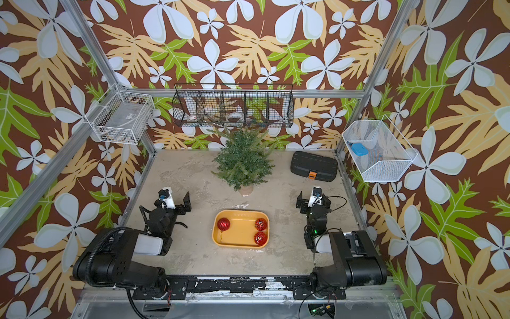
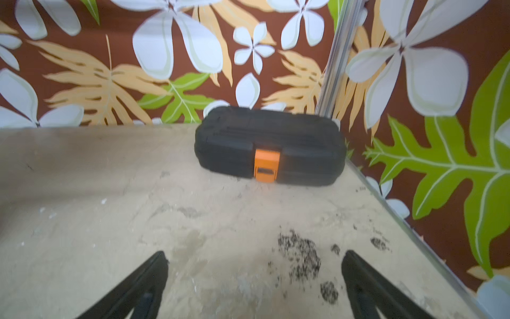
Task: Decorate the small christmas tree with ornaments
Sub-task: Pick up an ornament from the container.
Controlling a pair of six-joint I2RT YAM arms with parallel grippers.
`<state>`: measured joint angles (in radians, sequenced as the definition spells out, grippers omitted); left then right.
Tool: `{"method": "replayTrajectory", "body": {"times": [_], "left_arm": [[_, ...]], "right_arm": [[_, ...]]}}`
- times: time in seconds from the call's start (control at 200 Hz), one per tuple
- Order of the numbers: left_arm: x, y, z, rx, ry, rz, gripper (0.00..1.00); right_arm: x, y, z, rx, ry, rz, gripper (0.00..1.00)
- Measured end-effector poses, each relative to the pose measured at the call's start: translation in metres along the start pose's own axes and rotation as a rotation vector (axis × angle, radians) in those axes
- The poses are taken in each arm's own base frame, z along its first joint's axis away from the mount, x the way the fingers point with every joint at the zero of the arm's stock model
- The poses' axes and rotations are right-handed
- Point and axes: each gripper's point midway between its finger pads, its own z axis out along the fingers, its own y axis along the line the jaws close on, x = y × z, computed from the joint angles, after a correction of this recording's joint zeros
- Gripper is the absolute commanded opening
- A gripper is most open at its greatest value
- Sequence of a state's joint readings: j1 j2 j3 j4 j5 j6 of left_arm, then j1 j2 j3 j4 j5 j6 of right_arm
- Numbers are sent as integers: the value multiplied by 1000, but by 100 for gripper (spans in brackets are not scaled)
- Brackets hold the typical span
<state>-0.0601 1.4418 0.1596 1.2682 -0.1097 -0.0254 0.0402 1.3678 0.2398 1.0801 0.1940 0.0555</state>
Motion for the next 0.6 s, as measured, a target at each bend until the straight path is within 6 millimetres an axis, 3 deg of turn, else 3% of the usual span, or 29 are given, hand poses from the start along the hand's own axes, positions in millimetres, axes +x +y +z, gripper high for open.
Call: {"method": "replayTrajectory", "body": {"times": [0.085, 0.145, 0.355, 0.601], "left_arm": [[-17, 3, 2, -21, -27, -10, 100], [-32, 4, 3, -39, -52, -22, 100], [-64, -7, 6, -87, -22, -88, 99], [-77, -51, 3, 6, 156, -250, 83]], "right_arm": [[-37, -3, 2, 15, -57, 36, 100], [-48, -3, -1, 14, -58, 60, 100], [-47, 13, -10, -87, 81, 143, 93], [-34, 57, -40, -304, 295, 196, 86]]}}
